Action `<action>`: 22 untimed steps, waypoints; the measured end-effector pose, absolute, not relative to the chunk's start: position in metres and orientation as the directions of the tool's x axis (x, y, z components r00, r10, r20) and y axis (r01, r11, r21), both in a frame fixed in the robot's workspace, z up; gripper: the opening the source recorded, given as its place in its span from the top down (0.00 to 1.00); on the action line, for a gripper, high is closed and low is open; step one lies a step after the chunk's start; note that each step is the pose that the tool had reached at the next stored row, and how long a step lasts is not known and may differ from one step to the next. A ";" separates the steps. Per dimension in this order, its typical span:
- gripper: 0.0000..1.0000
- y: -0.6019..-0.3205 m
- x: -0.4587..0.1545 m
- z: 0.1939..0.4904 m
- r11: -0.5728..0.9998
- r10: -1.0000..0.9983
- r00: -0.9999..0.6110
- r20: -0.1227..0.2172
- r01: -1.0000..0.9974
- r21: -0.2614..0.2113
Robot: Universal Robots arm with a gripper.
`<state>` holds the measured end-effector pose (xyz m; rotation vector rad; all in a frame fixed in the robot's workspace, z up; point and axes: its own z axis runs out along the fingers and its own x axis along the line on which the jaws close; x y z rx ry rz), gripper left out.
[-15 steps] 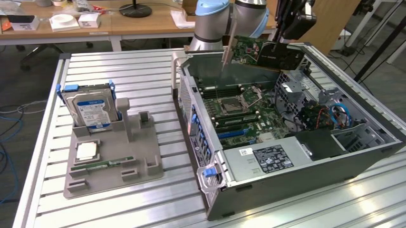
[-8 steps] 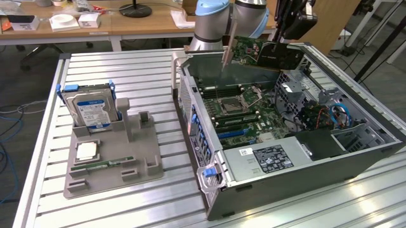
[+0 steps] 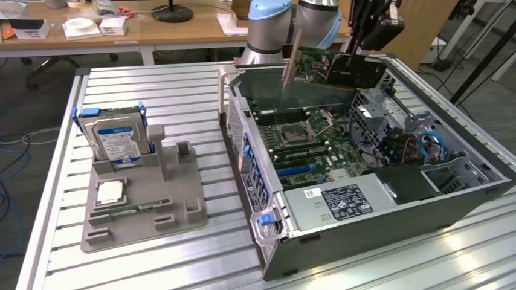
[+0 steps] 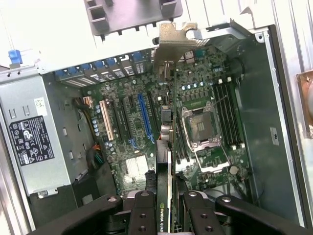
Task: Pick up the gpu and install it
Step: 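Insert the gpu into the slot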
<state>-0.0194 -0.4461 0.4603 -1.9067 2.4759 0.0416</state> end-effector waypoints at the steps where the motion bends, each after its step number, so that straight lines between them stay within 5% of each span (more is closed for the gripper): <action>1: 0.75 -0.446 -0.019 0.460 0.252 -0.967 -0.252 -0.029 -0.968 0.011; 22: 0.75 -0.446 -0.019 0.460 0.172 -0.985 -0.173 -0.029 -0.985 0.011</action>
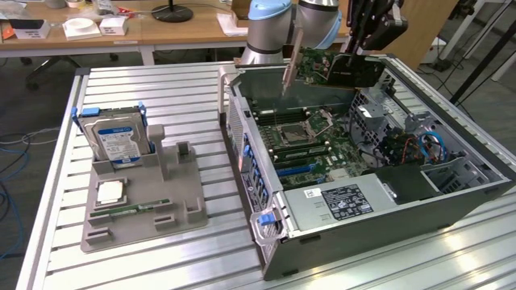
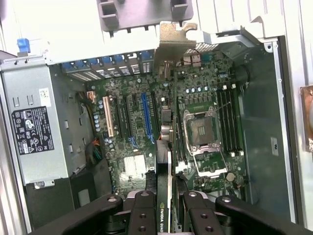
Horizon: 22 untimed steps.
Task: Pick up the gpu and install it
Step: 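Insert the gpu into the slot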
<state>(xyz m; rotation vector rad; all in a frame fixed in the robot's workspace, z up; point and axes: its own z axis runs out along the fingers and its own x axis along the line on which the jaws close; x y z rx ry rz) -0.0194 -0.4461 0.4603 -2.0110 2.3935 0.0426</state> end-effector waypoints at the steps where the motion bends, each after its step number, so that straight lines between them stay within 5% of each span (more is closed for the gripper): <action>1: 0.75 -0.446 -0.019 0.460 0.169 -0.985 -0.169 -0.029 -0.986 0.011; 22: 0.75 -0.446 -0.019 0.460 0.087 -0.996 -0.088 -0.029 -0.996 0.011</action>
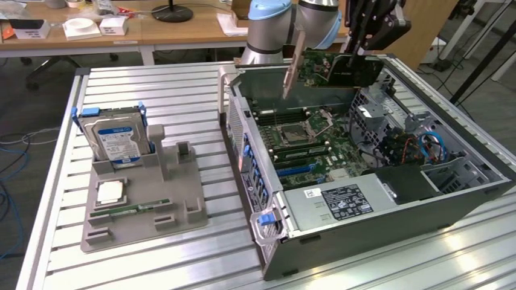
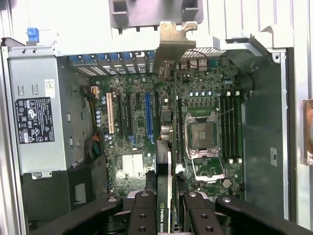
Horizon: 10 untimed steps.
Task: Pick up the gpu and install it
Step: 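Insert the gpu into the slot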
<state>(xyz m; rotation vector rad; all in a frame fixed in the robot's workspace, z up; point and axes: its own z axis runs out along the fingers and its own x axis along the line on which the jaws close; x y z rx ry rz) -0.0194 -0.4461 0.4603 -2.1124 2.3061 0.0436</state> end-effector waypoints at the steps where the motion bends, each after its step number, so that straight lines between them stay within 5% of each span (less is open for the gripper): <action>1: 0.75 -0.446 -0.019 0.460 0.084 -0.996 -0.084 -0.029 -0.996 0.011; 10: 0.75 -0.446 -0.019 0.460 0.042 -0.999 -0.042 -0.029 -0.999 0.011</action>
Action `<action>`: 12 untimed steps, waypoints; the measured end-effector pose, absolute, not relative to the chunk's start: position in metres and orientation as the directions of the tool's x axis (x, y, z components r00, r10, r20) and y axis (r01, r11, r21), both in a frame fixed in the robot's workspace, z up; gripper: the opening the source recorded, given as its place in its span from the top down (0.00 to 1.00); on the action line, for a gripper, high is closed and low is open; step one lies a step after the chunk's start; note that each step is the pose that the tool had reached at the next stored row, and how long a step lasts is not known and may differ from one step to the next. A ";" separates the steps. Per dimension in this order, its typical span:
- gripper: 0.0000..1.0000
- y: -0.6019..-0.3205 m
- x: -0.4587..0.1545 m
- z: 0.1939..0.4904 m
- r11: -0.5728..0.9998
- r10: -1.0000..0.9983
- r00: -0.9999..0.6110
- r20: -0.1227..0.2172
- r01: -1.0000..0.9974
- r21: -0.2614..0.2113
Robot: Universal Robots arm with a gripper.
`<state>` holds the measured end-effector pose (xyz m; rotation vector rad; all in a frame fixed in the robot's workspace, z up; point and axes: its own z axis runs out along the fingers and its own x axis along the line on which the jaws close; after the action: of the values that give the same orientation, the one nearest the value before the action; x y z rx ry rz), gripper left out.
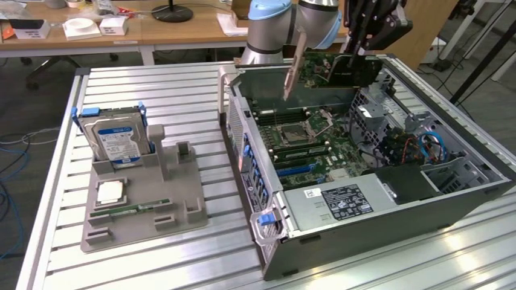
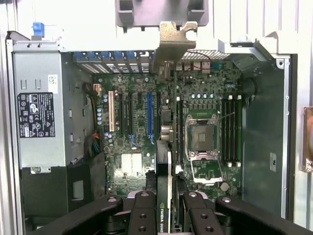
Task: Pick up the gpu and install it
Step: 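Insert the gpu into the slot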
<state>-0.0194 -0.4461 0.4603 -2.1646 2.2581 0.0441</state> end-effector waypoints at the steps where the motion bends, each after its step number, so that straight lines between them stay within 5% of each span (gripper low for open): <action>1: 0.75 -0.446 -0.019 0.460 0.037 -0.999 -0.038 -0.029 -0.999 0.011; 12: 0.75 -0.446 -0.019 0.460 -0.022 -0.999 0.022 -0.029 -1.000 0.011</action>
<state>-0.0194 -0.4461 0.4603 -2.2365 2.1882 0.0447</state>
